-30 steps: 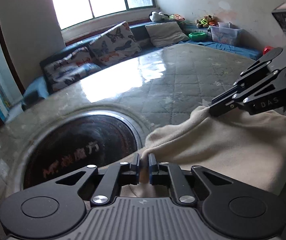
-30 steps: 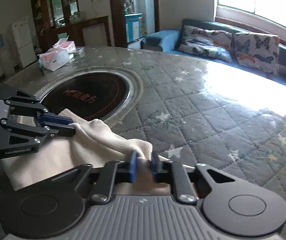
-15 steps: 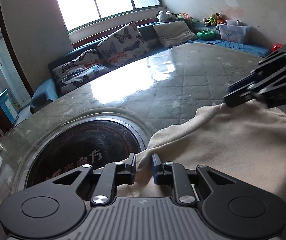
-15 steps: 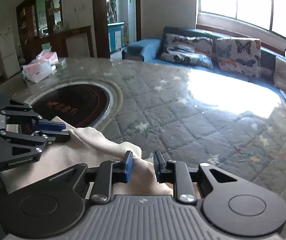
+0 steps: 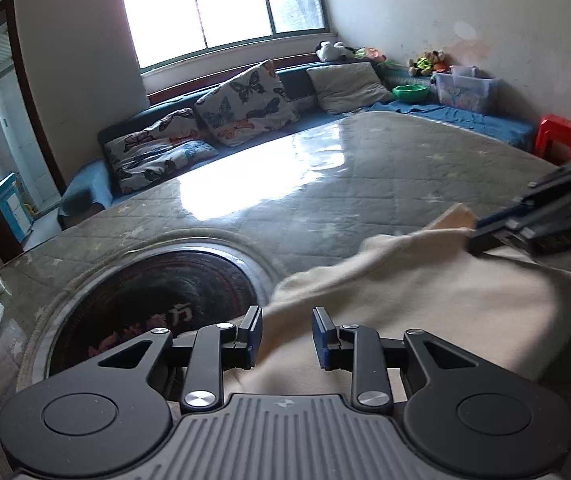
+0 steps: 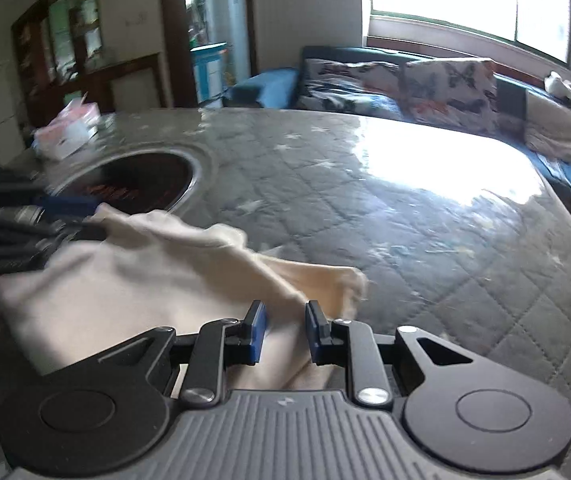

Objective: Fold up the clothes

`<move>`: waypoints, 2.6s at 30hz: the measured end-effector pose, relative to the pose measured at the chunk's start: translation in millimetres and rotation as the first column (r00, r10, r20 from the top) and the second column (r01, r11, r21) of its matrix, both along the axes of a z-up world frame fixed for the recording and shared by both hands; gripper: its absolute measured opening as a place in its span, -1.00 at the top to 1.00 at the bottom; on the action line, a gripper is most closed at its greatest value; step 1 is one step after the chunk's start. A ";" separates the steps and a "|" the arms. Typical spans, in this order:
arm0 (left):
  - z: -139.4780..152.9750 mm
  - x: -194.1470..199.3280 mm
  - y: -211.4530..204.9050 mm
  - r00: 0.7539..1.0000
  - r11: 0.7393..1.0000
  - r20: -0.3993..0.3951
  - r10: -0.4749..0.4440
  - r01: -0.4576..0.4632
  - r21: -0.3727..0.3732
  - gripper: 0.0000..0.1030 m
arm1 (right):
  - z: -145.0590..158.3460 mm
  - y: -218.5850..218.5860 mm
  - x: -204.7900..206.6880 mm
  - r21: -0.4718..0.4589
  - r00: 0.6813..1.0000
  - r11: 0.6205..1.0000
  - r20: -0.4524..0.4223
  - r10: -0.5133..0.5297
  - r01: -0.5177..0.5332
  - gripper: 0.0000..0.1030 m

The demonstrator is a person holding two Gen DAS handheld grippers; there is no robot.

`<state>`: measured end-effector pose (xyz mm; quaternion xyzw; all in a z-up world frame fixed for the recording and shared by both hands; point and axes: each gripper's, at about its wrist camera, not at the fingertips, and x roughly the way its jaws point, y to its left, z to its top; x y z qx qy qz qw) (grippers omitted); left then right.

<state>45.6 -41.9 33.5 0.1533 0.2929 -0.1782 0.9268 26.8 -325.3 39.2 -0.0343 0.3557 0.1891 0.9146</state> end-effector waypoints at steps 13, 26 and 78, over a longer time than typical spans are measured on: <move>0.0 -49.8 -8.2 0.999 0.998 -0.032 -0.016 0.013 -0.066 0.42 | 25.8 11.4 -32.3 0.007 0.994 0.996 0.065 0.086 -0.087 0.61; -14.1 -69.4 -4.3 0.999 0.997 -0.041 0.002 -0.005 -0.076 0.41 | 4.2 17.3 -75.4 0.035 0.993 0.993 0.017 0.116 -0.117 0.61; -3.3 -71.9 34.8 0.986 0.972 -0.067 0.150 -0.160 -0.175 0.38 | 3.2 40.6 -89.5 0.014 0.983 0.983 0.034 0.181 -0.181 0.61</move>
